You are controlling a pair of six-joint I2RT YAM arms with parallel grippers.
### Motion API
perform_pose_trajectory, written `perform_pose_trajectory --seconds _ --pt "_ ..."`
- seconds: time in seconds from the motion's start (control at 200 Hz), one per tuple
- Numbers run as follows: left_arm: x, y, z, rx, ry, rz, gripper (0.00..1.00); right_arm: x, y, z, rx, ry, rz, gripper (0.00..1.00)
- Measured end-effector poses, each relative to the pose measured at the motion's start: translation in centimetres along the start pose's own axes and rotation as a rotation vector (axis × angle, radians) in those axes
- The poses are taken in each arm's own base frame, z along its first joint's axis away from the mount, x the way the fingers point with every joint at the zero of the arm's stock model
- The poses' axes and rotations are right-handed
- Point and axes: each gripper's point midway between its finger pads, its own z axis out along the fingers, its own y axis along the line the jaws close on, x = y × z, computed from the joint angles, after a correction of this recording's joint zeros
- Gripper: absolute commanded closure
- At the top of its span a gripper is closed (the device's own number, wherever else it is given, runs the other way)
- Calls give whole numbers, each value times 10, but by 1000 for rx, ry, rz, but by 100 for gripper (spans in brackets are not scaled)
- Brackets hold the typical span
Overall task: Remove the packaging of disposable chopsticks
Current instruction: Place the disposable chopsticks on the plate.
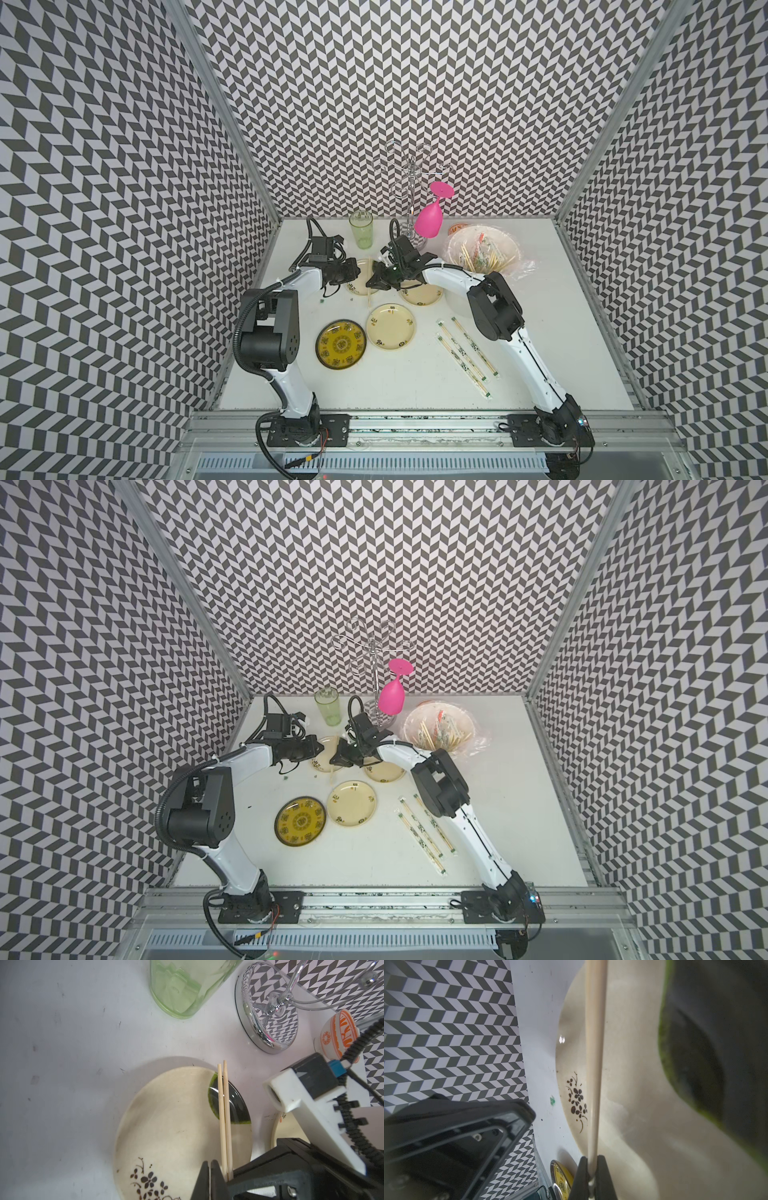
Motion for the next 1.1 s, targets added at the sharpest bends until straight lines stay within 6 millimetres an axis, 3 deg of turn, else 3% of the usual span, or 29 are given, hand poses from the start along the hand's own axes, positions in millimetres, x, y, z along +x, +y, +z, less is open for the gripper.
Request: perform_pose_trajectory --seconds 0.195,0.591,1.096 --pt "5 6 9 -7 25 -12 93 -8 -9 7 -4 -6 39 97" --pt "17 11 21 -12 71 -15 92 -22 -3 5 -33 -33 60 94" --pt "24 17 32 -13 99 -23 91 -22 -8 10 -31 -24 67 90"
